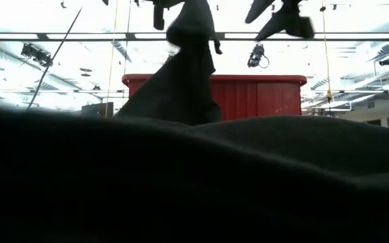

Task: Fold Laundry from Bin
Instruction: Fold the black shirt

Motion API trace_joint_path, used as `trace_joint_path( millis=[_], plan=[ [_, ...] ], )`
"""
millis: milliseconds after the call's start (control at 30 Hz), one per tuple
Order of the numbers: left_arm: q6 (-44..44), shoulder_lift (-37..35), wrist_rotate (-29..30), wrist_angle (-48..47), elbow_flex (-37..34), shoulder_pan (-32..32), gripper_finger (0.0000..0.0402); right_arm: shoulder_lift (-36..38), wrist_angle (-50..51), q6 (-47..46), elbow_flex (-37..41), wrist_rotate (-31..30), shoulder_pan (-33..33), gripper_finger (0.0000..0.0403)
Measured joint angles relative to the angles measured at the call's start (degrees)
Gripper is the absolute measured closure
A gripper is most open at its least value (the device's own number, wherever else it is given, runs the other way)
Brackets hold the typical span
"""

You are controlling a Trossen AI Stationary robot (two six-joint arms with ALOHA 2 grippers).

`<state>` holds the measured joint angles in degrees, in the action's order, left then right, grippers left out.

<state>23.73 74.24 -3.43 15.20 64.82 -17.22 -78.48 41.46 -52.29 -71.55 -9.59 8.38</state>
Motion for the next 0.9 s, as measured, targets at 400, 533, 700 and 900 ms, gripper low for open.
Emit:
trace_joint_path(
  millis=[400,533,700,900],
  plan=[
    [2.8,10.0,-1.0,18.9,0.0,5.6,0.0392,9.3,6.0,1.8,0.0,-4.0,1.4,0.0218],
    [2.8,10.2,-3.4,20.4,0.0,5.7,0.0392,10.8,6.7,6.5,0.4,-8.9,1.5,0.0207],
    [2.8,10.2,-3.3,21.9,0.0,5.7,0.0392,13.9,-6.8,10.5,8.1,-0.5,-3.1,0.0196],
    [2.8,10.2,-3.3,21.9,0.0,5.7,0.0392,14.3,-33.0,6.5,23.8,9.1,-8.2,0.0196]
  ],
)
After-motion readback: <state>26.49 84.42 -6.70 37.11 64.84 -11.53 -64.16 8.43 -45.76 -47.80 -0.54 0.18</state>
